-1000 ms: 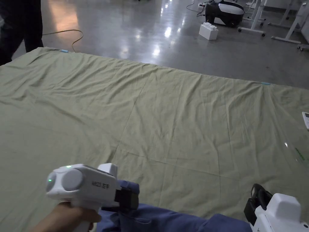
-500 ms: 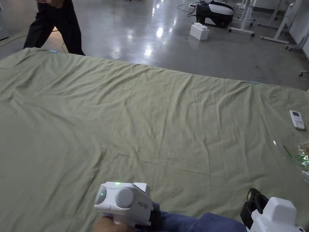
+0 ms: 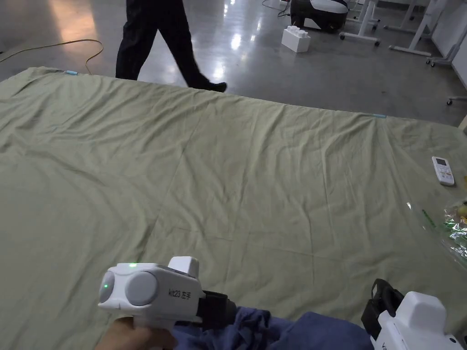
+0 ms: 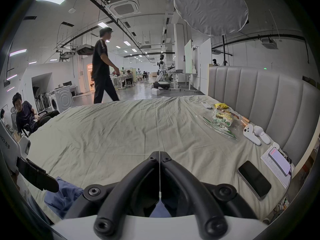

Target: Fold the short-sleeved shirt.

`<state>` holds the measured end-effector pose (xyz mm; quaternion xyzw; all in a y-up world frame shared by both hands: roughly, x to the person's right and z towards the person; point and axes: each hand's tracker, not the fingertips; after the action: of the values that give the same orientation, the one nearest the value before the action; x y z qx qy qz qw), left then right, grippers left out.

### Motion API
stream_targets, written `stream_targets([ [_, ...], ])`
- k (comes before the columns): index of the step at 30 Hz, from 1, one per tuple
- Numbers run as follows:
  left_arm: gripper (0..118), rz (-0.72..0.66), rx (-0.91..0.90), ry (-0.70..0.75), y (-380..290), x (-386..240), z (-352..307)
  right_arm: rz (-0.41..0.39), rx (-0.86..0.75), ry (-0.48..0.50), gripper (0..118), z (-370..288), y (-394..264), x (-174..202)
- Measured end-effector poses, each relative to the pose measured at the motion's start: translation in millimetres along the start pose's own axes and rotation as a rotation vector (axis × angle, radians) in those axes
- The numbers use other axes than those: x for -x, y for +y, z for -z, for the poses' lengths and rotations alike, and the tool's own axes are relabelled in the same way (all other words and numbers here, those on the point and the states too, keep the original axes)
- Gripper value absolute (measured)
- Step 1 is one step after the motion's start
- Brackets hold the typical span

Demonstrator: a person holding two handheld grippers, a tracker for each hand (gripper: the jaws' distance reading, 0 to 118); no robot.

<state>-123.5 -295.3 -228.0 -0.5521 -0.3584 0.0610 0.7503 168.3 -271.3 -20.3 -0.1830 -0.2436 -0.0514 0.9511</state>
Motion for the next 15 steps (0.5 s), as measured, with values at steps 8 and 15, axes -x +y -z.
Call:
stream_targets([
  [8, 17, 0.024, 0.083, 0.042, -24, -10, 33, 0.01, 0.009, 0.009, 1, -1, -3, 1],
  [15, 17, 0.118, 0.147, -0.012, -51, -43, 67, 0.013, 0.015, 0.005, 1, -3, -6, -2],
])
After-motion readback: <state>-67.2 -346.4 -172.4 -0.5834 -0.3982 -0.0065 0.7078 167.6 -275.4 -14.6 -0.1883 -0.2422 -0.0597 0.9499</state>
